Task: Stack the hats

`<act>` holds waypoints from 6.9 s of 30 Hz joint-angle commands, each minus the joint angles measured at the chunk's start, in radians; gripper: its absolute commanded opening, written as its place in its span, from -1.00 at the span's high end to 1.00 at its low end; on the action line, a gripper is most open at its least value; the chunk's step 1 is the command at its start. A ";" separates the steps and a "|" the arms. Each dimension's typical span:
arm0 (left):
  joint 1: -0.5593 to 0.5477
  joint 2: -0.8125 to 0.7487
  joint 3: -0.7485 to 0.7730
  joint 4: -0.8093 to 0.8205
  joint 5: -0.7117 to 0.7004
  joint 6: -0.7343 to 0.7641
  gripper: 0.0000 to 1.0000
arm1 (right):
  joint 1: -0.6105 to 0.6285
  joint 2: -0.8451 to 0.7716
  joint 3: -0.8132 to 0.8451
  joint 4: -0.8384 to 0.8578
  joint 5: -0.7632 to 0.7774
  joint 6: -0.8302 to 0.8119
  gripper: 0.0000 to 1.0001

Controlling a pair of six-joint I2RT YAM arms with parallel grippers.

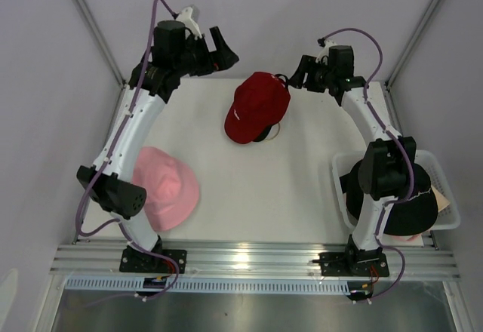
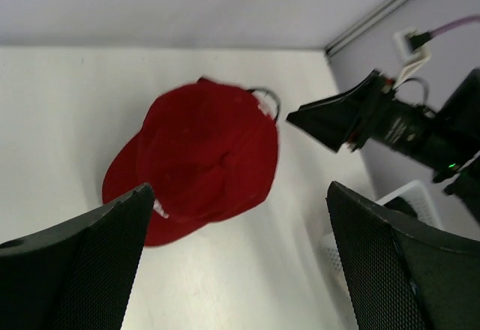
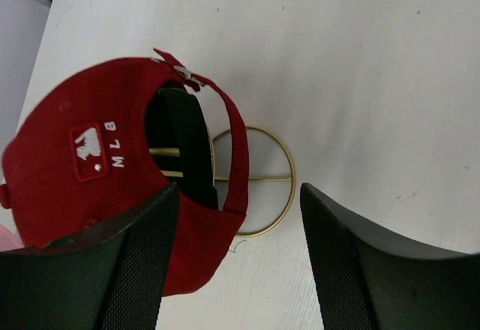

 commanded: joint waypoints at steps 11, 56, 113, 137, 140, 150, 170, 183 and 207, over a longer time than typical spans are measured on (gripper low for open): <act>-0.088 0.018 -0.063 -0.115 -0.093 0.172 -0.99 | -0.021 -0.035 0.040 0.018 -0.100 0.003 -0.34; -0.216 -0.910 -0.819 -0.121 -0.462 0.118 -0.99 | -0.161 -1.038 -0.445 -0.887 0.965 0.278 -0.99; 0.484 -1.080 -0.722 -0.422 -0.690 -0.014 -0.99 | 0.800 -0.049 0.493 -0.194 -0.224 0.001 1.00; 0.484 -1.100 -0.719 -0.437 -0.779 -0.006 -0.99 | 0.862 0.186 0.472 -0.122 -0.312 0.071 0.97; 0.484 -1.092 -0.736 -0.422 -0.713 0.002 -0.99 | 0.876 0.198 0.471 -0.146 -0.282 0.046 0.60; 0.487 -1.046 -0.846 -0.385 -0.427 -0.050 -0.99 | 0.794 0.016 0.448 -0.274 -0.115 -0.054 -0.85; 1.008 -0.997 -1.089 -0.296 -0.161 -0.239 -0.88 | 0.671 -0.072 -0.146 0.247 0.018 0.304 -0.89; 1.076 -1.123 -1.345 -0.111 -0.147 -0.237 -0.99 | 0.666 -0.035 -0.347 0.467 -0.031 0.448 -0.88; 0.849 -1.028 -1.543 0.224 0.312 -0.158 -0.60 | 0.754 -0.077 -0.311 0.350 0.087 0.353 -0.90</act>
